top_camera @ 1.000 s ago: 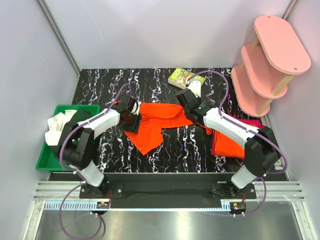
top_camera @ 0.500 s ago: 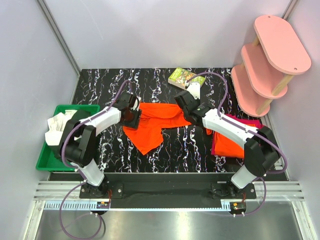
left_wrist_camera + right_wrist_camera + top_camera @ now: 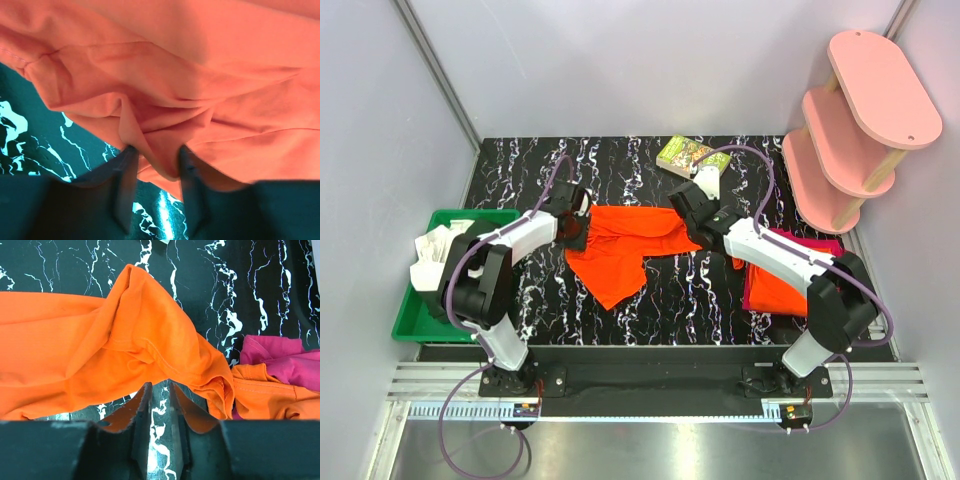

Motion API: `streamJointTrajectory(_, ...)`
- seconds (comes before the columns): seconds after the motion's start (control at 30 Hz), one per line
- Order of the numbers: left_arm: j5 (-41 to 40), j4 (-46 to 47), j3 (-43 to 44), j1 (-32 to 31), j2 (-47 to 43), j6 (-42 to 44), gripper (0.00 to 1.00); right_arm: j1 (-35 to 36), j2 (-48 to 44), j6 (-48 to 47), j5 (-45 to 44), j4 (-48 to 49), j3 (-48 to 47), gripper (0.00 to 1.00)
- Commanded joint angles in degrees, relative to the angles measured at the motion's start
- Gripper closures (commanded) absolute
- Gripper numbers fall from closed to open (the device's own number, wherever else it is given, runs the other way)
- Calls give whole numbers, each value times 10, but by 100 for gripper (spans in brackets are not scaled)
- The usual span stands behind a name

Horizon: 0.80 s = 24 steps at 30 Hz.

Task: Fold and stack the t-shirts
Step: Flatten out the tshirt

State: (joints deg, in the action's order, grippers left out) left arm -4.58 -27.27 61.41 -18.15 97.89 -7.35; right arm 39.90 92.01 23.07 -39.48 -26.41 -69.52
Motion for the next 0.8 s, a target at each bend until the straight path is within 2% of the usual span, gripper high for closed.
streamJointTrajectory(0.0, -14, 23, 21, 4, -1, -2, 68, 8, 9, 12, -10, 6, -5, 75)
streamJointTrajectory(0.1, -12, 21, 21, 5, 1, -1, 81, 10, 13, 13, -9, 7, -6, 77)
streamJointTrajectory(0.17, -11, 20, 20, 5, -1, -2, 99, 10, 13, 14, -11, 6, -7, 77)
streamJointTrajectory(0.2, -12, 20, 20, 5, -5, -2, 100, 10, 13, 14, -12, 7, -7, 77)
streamJointTrajectory(0.37, -22, 12, 30, 9, -73, 23, 100, 10, -4, 17, -27, 0, -7, 68)
streamJointTrajectory(0.4, -16, 7, 48, 21, -106, 27, 100, 10, -8, 16, -27, -3, -5, 63)
streamJointTrajectory(0.5, 5, -16, 100, 53, -150, 41, 100, 10, -17, 22, -31, -5, 10, 60)
streamJointTrajectory(0.6, 19, -47, 154, 81, -144, 47, 100, 11, -10, 29, -27, -6, 21, 59)
streamJointTrajectory(0.77, 18, -53, 178, 95, -113, 59, 100, 11, 30, 43, -21, -6, 12, 59)
